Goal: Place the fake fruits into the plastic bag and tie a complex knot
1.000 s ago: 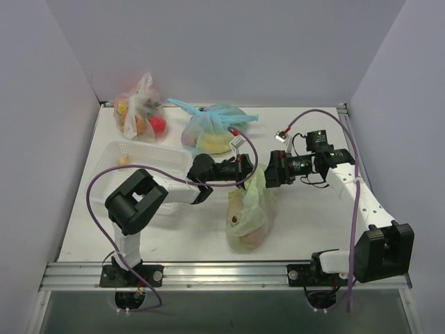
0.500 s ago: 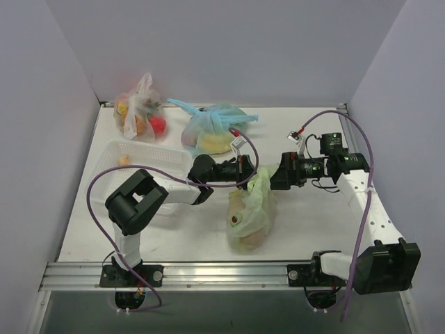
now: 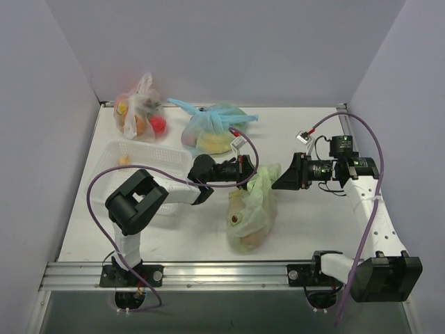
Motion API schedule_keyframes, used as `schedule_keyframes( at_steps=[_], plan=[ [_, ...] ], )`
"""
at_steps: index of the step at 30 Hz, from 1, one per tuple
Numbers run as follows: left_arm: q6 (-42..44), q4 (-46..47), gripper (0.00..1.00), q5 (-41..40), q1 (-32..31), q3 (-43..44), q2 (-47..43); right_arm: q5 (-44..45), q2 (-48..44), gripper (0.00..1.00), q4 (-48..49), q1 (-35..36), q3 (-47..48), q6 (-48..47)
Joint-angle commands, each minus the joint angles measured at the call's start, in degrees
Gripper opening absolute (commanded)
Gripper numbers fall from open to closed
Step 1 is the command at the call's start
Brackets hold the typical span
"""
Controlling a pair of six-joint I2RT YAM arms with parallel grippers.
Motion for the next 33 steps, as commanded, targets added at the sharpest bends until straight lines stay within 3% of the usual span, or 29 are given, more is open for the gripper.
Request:
schedule_keyframes(
  at_steps=[1, 11, 21, 26, 33],
  plan=[
    [0.15, 4.29, 0.0, 0.37, -0.56, 0.38, -0.82, -2.2, 0.49, 0.35, -0.72, -0.18, 0.84, 0.1],
    [0.07, 4.82, 0.0, 1.51, -1.62, 1.17, 0.06, 0.26, 1.28, 0.33, 10.09, 1.04, 0.31, 9.22],
    [-0.2, 5.87, 0.0, 0.9, -2.15, 1.87, 0.94, 6.85, 0.23, 0.45, 18.52, 8.69, -4.08, 15.64],
    [-0.29, 5.79, 0.0, 1.07, -1.71, 1.35, 0.68, 4.93, -1.52, 0.48, 17.4, 6.94, -5.66, 14.6],
    [-0.2, 5.87, 0.0, 0.9, -1.71, 0.9, 0.33, 0.08, -2.15, 0.54, 6.43, 1.22, -2.5, 7.75]
  ],
)
